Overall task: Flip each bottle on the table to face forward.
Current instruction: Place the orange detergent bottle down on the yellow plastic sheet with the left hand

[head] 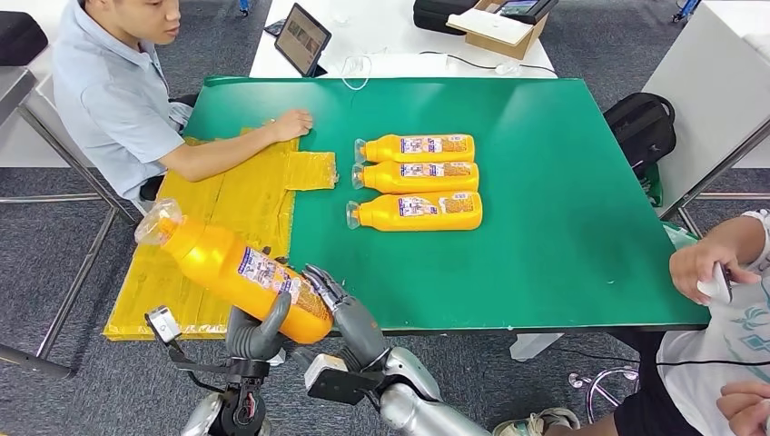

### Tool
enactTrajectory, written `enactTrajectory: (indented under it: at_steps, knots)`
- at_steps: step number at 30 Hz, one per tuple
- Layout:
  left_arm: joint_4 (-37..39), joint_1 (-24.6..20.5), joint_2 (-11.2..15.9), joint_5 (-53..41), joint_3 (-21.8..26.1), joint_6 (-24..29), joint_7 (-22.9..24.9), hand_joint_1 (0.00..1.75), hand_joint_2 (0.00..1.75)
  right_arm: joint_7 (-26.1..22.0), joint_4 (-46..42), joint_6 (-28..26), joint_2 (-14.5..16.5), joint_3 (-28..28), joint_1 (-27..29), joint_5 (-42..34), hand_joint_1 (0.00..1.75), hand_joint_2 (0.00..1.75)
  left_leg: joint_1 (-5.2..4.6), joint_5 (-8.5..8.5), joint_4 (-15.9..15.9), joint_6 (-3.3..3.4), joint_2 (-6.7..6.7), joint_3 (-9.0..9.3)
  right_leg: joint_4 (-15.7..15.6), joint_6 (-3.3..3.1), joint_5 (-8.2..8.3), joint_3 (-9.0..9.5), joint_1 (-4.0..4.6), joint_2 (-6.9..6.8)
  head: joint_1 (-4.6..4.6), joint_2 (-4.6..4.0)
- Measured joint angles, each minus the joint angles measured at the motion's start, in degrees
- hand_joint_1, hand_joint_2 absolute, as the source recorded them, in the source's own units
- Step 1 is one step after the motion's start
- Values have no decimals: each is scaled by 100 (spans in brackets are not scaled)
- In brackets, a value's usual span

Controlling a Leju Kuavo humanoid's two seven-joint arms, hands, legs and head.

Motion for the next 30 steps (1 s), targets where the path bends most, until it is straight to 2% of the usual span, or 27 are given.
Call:
enactTrajectory:
  at_steps: [5, 10, 13, 18, 21, 25, 28, 30]
  knots:
    - [7, -221, -11, 54, 155, 450, -25, 175, 175, -14, -503, -331, -163, -2, 428, -127, 0, 0, 0, 0, 0, 0, -2, -2, 0, 0, 0, 0, 1, -1, -1, 0]
    - [59, -436, -9, -188, 280, 721, -241, 175, 175, -14, -755, -530, -276, -21, 738, -232, 0, 0, 0, -1, -1, 0, -2, -3, 0, 0, 0, 0, 0, -1, 0, 0]
    - [183, -608, -1, -558, 348, 1107, -455, 175, 175, -14, -828, -663, -311, -37, 874, -279, 0, 0, 0, 0, -1, 0, -2, -3, 0, 0, 0, 1, 0, -1, 0, 0]
    - [700, -1116, 61, -1902, 476, 2547, -1192, 175, 175, -15, -978, -926, -339, -39, 1036, -371, 0, 0, 0, 2, 0, 0, -2, -2, 1, 1, 1, 2, 0, -2, 0, 0]
    - [1187, -1493, 144, -2959, 506, 3506, -1369, 175, 175, -14, -1058, -999, -342, -41, 1079, -385, 0, 0, 0, 3, 0, 0, -2, -2, 1, 1, 2, 3, 1, -2, -1, 0]
    - [2085, -2069, 274, -4321, 500, 4450, -1340, 175, 175, -15, -1097, -1003, -341, -50, 1094, -384, 0, 0, 0, 4, 0, 0, -2, -1, 2, 1, 2, 3, 0, -2, 0, 0]
    - [2697, -2416, 340, -5512, 540, 4714, -1084, 175, 175, -15, -1107, -970, -339, -52, 1092, -381, 0, 0, 0, 4, 0, 0, -1, -2, 3, 2, 2, 4, 0, -1, 1, 0]
    - [3064, -2605, 362, -6858, 677, 4764, -759, 175, 175, -15, -1125, -900, -336, -52, 1091, -386, 0, 0, 0, 4, 0, 0, -1, -2, 3, 2, 2, 4, 0, -1, 0, 0]
